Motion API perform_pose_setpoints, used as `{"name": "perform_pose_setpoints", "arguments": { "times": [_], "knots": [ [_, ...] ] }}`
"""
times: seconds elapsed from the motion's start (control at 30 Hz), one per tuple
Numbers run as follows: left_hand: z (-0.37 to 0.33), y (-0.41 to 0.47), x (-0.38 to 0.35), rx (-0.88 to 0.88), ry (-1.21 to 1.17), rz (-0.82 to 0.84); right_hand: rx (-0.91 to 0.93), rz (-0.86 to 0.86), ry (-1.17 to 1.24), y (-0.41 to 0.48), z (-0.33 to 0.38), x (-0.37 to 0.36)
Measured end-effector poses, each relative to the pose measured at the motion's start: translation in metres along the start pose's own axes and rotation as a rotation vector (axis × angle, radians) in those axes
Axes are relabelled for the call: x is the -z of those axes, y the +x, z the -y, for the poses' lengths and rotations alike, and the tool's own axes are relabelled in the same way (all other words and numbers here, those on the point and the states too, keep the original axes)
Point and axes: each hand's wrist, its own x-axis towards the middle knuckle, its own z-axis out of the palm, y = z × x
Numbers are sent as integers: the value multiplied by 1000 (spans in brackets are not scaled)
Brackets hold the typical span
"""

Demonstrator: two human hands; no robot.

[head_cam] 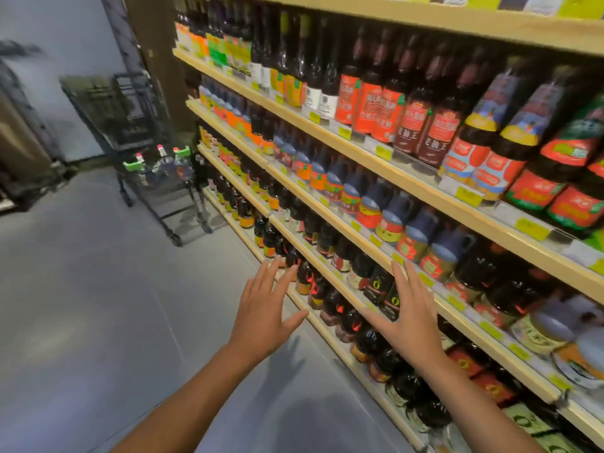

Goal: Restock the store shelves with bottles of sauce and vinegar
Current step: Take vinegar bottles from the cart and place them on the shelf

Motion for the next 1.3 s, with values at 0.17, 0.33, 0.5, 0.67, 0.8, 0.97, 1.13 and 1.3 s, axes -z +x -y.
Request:
{"name": "perform_pose_setpoints", "arguments": {
  "times": [0.17,0.33,0.5,0.67,0.8,0.97,1.13,1.3],
  "knots": [
    [64,9,46,158,-186,-130,105,105,400,63,97,-30],
    [128,43,78,197,-91,-198,298,147,357,135,162,-65],
    [198,101,102,228,71,-217,392,177,288,231,215,-115],
    [269,156,117,341,27,-219,449,236,237,325,259,-166],
    [326,196,129,437,37,-219,548,270,179,395,298,-204],
    [394,243,145,498,51,-235,602,281,190,464,344,-260],
    [479,291,160,519,58,-268,566,337,192,533,399,-328],
    [586,349,194,560,57,-224,526,391,163,608,469,-392]
  ]
}}
